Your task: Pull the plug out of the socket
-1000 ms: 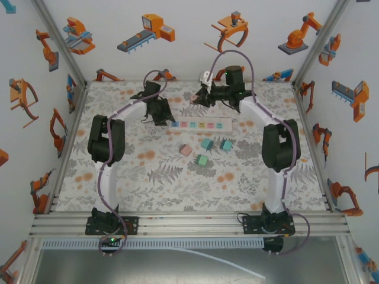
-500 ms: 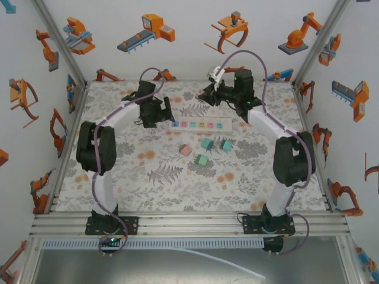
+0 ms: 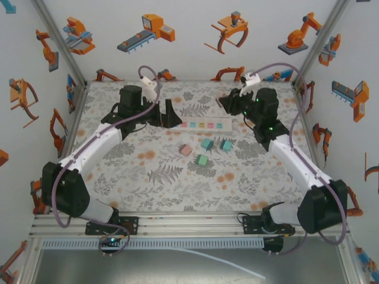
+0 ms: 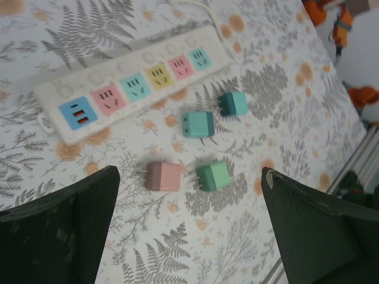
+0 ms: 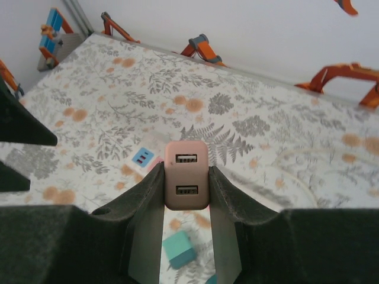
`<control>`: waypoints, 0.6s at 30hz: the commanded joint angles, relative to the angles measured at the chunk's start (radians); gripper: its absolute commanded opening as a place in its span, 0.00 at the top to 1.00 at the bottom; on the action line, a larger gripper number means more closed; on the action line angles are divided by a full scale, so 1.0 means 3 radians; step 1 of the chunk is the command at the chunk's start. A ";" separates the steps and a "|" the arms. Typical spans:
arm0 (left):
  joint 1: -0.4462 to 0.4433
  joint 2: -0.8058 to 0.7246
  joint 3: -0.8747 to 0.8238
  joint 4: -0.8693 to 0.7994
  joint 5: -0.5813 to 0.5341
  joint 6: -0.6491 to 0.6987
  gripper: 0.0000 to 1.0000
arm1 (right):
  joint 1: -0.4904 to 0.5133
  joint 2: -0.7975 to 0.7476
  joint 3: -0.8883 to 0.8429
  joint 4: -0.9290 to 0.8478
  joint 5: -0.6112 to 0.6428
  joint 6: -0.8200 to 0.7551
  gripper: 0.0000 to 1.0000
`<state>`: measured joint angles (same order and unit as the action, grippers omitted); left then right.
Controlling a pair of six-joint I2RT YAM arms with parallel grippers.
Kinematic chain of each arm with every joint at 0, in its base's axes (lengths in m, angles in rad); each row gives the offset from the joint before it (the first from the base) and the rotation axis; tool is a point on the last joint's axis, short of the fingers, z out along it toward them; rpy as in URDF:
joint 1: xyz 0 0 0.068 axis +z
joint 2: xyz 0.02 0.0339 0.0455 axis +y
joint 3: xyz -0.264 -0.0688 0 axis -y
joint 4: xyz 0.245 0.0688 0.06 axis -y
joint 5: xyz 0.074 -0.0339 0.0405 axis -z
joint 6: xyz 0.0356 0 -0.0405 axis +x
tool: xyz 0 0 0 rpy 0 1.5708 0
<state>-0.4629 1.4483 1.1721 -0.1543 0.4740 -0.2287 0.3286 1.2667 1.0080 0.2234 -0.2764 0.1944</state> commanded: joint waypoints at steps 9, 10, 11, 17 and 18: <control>-0.0606 -0.1104 -0.0895 -0.0112 0.0355 0.1462 0.03 | 0.0079 -0.1213 -0.1049 -0.0526 0.0512 0.1194 1.00; -0.0634 -0.1171 -0.0949 -0.0111 0.0296 0.1496 0.03 | 0.0090 -0.1319 -0.1142 -0.0550 0.0517 0.1276 1.00; -0.0641 -0.1230 -0.0990 -0.0112 0.0261 0.1517 0.03 | 0.0103 -0.1406 -0.1249 -0.0577 0.0520 0.1367 1.00; -0.0661 -0.1283 -0.1050 -0.0062 0.0154 0.1545 0.03 | 0.0290 -0.1489 -0.1669 -0.0561 0.0513 0.1634 1.00; -0.0663 -0.1264 -0.1037 -0.0064 0.0149 0.1545 0.03 | 0.0332 -0.1448 -0.1735 -0.0509 0.0525 0.1675 1.00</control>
<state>-0.6548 1.0691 0.8616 -0.1871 0.5350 0.1902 0.3977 0.8192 0.5217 0.0532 -0.1375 0.6193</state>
